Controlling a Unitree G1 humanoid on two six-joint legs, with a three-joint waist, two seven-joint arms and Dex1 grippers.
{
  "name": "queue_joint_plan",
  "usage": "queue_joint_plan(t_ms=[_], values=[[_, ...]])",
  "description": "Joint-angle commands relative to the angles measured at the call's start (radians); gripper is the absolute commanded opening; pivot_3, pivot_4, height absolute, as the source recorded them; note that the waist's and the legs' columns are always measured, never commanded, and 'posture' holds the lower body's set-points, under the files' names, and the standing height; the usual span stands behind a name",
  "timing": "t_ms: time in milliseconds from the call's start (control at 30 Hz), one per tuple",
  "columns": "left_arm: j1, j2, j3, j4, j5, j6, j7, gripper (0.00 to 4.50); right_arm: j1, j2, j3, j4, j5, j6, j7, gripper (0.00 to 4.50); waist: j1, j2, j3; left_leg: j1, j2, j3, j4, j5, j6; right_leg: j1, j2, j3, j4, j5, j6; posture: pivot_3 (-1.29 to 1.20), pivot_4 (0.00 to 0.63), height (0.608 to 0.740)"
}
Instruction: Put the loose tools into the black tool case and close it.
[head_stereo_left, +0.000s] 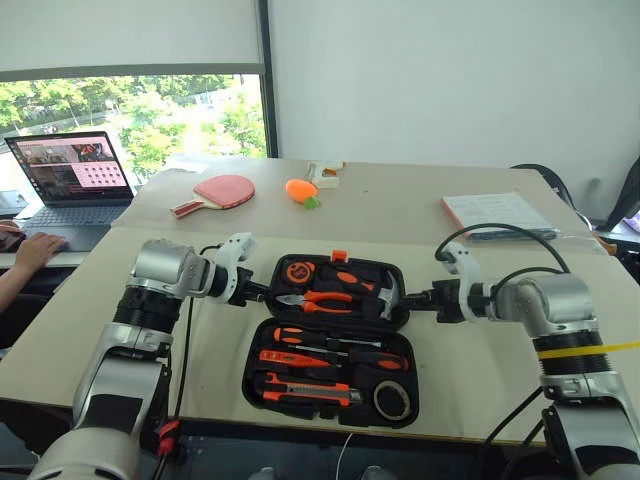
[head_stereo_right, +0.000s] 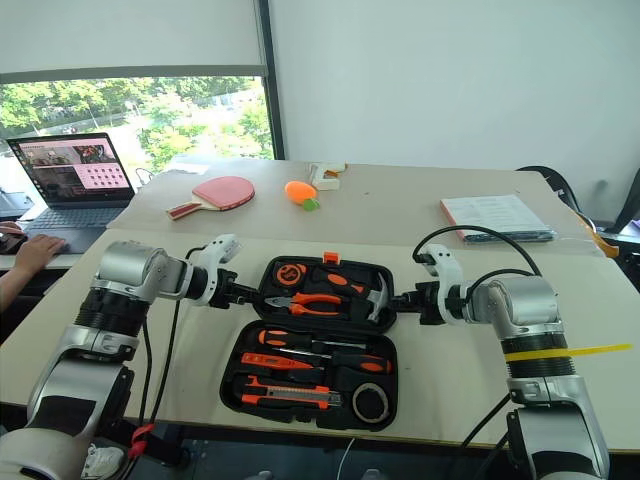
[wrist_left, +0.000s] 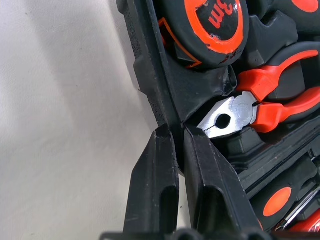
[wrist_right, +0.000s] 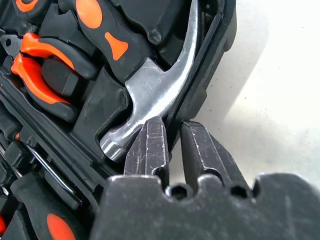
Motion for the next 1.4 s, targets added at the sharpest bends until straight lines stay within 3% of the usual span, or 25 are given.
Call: queue_joint_plan(t_ms=[33,267,567,733,1000,1200,1400], values=[[0.026,0.002,-0.013,-0.005,-0.016,0.016,-0.002,0.0,-0.01,-0.037,-0.028,-0.048,0.027,0.009,0.019,0.02,0.001,0.0,0.0,0.0,0.0,0.0,0.0,0.0,0.0,0.0,0.0,0.0,0.0,0.0,0.0,0.0,0.15,0.737],[0.046,-0.018,0.049,-0.019,-0.04,-0.061,0.005,0.0,0.012,-0.001,-0.059,-0.084,0.032,-0.088,-0.003,0.01,0.002,0.0,0.0,0.0,0.0,-0.001,-0.001,0.0,0.0,0.0,0.0,0.0,-0.001,0.0,0.0,0.0,0.15,0.737],[0.118,-0.048,0.21,-0.158,-0.1,-0.308,-0.002,0.0,0.068,0.04,-0.147,-0.225,0.014,-0.332,-0.064,0.01,0.001,0.0,0.001,-0.004,0.0,-0.003,0.0,0.001,-0.001,-0.004,0.0,0.0,0.0,0.001,0.0,0.0,0.15,0.737],[0.152,-0.073,0.241,-0.209,-0.098,-0.474,0.001,0.0,0.138,0.06,-0.144,-0.328,-0.066,-0.538,-0.124,0.01,0.002,0.0,0.001,-0.015,0.0,-0.004,0.0,0.001,-0.002,-0.015,-0.001,0.0,0.002,0.002,0.0,0.0,0.15,0.737],[0.267,-0.085,0.205,-0.306,-0.046,-0.74,-0.001,0.0,0.366,0.027,-0.072,-0.443,-0.238,-0.926,-0.095,0.01,0.001,0.0,0.001,-0.021,0.0,-0.003,-0.001,0.001,-0.002,-0.02,-0.002,0.0,0.001,0.004,0.002,0.0,0.15,0.737],[0.419,-0.068,0.139,-0.375,0.073,-1.02,0.006,0.0,0.517,-0.005,-0.031,-0.364,-0.447,-1.333,-0.152,0.01,-0.003,0.0,0.001,-0.019,0.0,-0.002,-0.001,0.001,-0.002,-0.018,-0.002,0.001,0.001,0.004,0.002,0.0,0.15,0.737],[0.501,-0.081,0.125,-0.427,0.109,-1.098,0.047,0.0,0.602,-0.031,-0.008,-0.289,-0.546,-1.6,-0.172,0.01,-0.001,0.0,0.001,-0.008,0.0,0.006,0.0,0.001,-0.002,-0.009,-0.001,0.002,-0.002,0.004,0.002,0.0,0.15,0.737]])
